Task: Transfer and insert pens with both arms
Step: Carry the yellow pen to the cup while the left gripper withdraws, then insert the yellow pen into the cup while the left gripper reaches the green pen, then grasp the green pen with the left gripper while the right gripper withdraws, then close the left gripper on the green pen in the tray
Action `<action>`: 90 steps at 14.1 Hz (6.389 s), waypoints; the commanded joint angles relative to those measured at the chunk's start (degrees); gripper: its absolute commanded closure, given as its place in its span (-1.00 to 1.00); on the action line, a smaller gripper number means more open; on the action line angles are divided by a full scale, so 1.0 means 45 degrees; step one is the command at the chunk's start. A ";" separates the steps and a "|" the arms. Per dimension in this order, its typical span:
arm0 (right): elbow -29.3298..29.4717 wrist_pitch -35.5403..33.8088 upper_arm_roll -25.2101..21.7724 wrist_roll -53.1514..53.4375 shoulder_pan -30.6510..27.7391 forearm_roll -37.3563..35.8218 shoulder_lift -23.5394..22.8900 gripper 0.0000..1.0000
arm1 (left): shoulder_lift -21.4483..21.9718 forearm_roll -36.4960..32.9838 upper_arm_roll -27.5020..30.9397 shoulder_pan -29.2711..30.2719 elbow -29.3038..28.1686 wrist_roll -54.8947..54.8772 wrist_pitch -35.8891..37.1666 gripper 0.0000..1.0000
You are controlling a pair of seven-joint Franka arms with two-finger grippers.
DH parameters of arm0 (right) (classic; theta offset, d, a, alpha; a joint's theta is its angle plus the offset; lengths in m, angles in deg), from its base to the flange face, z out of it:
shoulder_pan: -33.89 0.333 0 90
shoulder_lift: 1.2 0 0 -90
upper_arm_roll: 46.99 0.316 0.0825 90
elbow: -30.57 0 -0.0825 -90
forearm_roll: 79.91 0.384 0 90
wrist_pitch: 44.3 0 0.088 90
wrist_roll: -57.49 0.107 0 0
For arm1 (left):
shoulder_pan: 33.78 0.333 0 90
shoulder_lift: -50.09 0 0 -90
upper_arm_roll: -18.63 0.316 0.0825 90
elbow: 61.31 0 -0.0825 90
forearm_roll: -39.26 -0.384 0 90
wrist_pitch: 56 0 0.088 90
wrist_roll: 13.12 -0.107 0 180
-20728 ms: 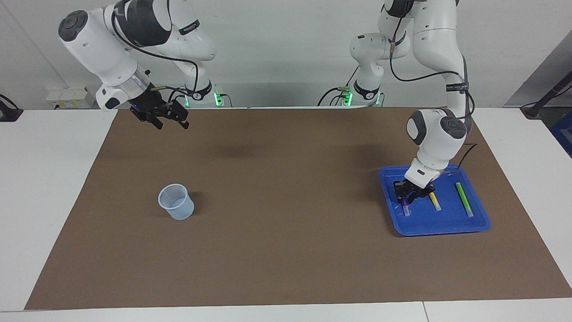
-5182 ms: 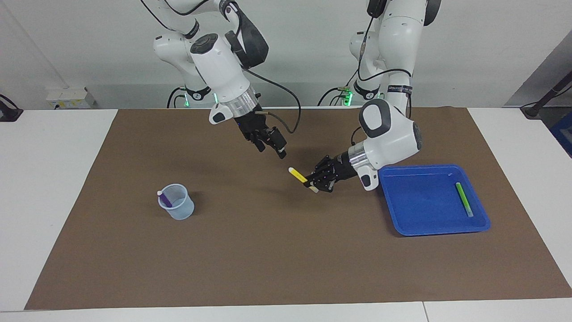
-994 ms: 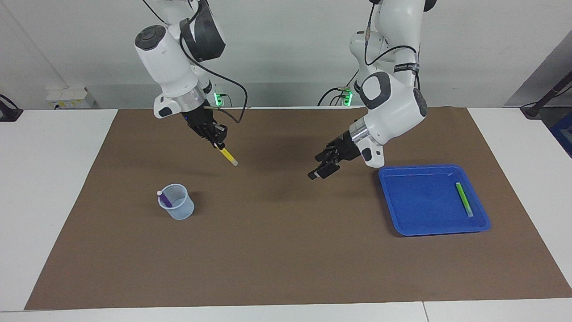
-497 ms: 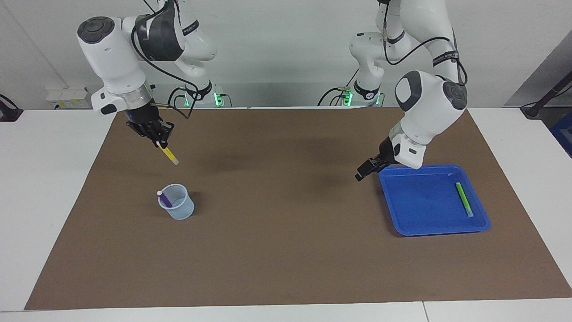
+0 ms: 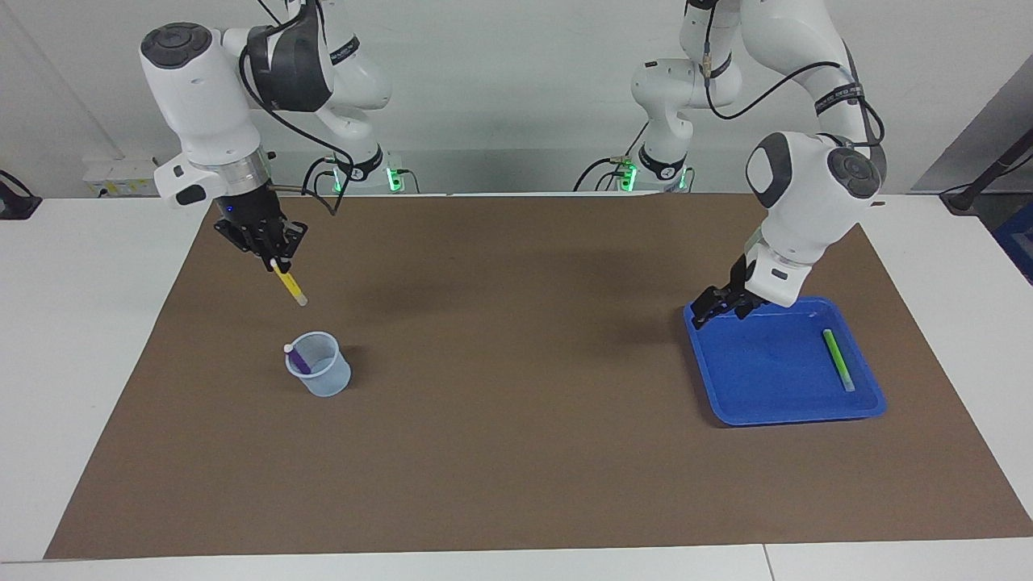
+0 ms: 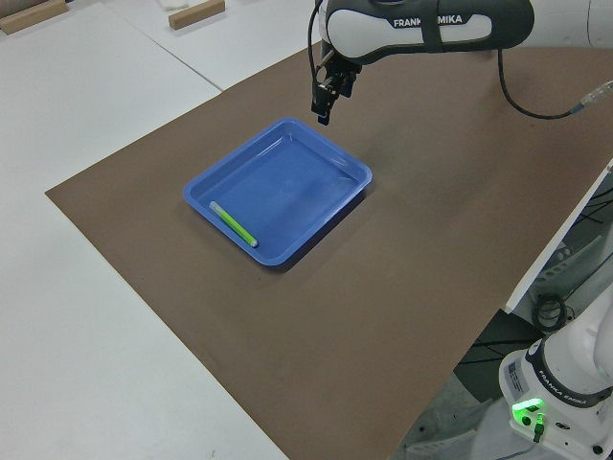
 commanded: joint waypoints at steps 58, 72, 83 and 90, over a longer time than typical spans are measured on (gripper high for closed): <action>0.1180 0.0282 0.2556 0.2410 0.0698 0.2595 -0.1471 -0.97 | -0.3447 -0.1843 -0.0077 0.3760 0.0917 -0.5516 -0.2386 -0.70; 0.1063 0.0516 0.2634 0.3895 0.1031 0.2595 -0.1393 -0.97 | -0.3408 -0.2175 -0.0077 0.3818 0.0526 -0.5535 -0.2854 -0.64; 0.0887 0.0497 0.2673 0.4305 0.1246 0.2595 -0.1256 -0.97 | -0.3349 -0.2175 -0.0097 0.4013 0.0331 -0.5535 -0.2835 -0.64; 0.0867 0.0458 0.2673 0.4305 0.1246 0.2595 -0.1256 -0.97 | -0.3291 -0.2175 -0.0097 0.4033 0.0155 -0.5535 -0.2776 -0.52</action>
